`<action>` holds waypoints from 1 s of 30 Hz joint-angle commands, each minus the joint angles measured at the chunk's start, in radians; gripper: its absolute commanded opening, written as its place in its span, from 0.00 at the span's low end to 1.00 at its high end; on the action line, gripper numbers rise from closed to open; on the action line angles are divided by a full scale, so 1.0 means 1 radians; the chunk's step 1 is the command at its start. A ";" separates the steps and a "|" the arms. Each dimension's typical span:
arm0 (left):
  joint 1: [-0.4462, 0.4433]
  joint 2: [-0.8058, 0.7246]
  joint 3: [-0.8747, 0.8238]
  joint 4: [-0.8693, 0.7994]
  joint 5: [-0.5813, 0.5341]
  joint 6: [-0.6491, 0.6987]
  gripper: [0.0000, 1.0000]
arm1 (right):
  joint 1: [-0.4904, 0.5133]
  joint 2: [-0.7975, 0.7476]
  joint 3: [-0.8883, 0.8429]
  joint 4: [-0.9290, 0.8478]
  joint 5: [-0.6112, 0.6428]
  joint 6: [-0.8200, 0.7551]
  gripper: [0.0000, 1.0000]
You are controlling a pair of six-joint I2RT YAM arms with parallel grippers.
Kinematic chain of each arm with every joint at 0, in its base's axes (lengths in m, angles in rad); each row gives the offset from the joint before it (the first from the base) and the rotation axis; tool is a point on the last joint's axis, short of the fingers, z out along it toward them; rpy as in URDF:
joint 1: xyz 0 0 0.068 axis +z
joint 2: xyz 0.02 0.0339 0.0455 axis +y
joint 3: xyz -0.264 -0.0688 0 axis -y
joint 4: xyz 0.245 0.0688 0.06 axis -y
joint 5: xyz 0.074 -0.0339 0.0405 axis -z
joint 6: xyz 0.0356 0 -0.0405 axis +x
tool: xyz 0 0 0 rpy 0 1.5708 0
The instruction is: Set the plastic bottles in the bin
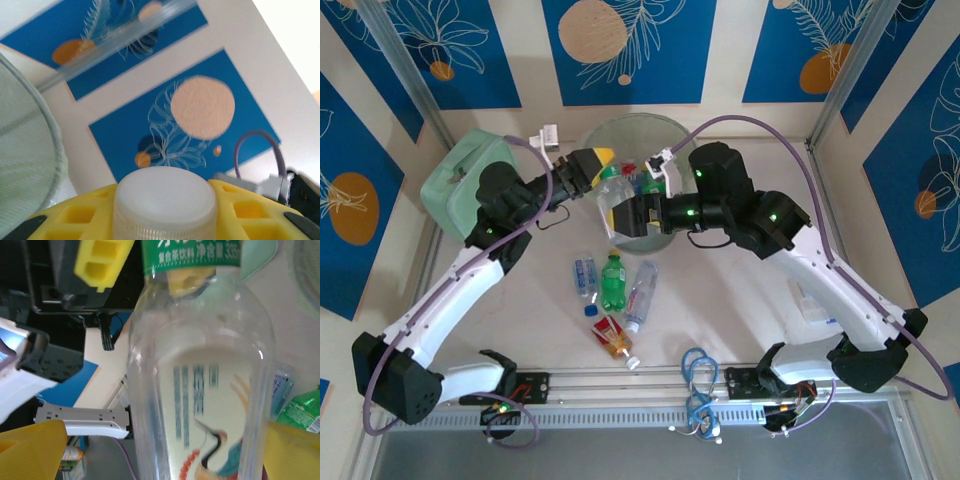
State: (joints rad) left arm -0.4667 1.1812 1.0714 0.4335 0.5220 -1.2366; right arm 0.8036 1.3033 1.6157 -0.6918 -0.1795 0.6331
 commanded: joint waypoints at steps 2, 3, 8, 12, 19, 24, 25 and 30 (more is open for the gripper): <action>0.002 -0.050 -0.071 0.179 -0.256 -0.166 0.19 | -0.009 -0.042 -0.051 0.053 0.046 0.040 1.00; 0.002 -0.047 -0.085 0.227 -0.267 -0.198 0.17 | -0.018 -0.044 -0.059 0.054 0.061 0.053 1.00; -0.010 -0.047 -0.122 0.321 -0.339 -0.312 0.12 | -0.073 -0.064 -0.127 0.172 0.009 0.134 1.00; -0.010 -0.063 -0.098 0.256 -0.357 -0.313 0.11 | -0.072 -0.020 -0.090 0.210 -0.017 0.130 0.96; -0.010 -0.063 -0.105 0.238 -0.378 -0.331 0.11 | -0.063 0.042 -0.024 0.200 -0.036 0.109 0.80; -0.010 -0.046 -0.107 0.246 -0.370 -0.337 0.11 | -0.062 0.047 -0.014 0.192 -0.027 0.102 0.67; -0.010 -0.046 -0.109 0.243 -0.370 -0.337 0.11 | -0.062 0.047 -0.011 0.190 -0.022 0.100 0.66; -0.009 -0.050 -0.108 0.216 -0.361 -0.314 0.14 | -0.074 0.052 0.005 0.164 0.002 0.097 0.61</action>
State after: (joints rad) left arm -0.4679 1.1416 0.9543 0.6220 0.1547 -1.5558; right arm 0.7391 1.3411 1.5799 -0.5034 -0.2081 0.7330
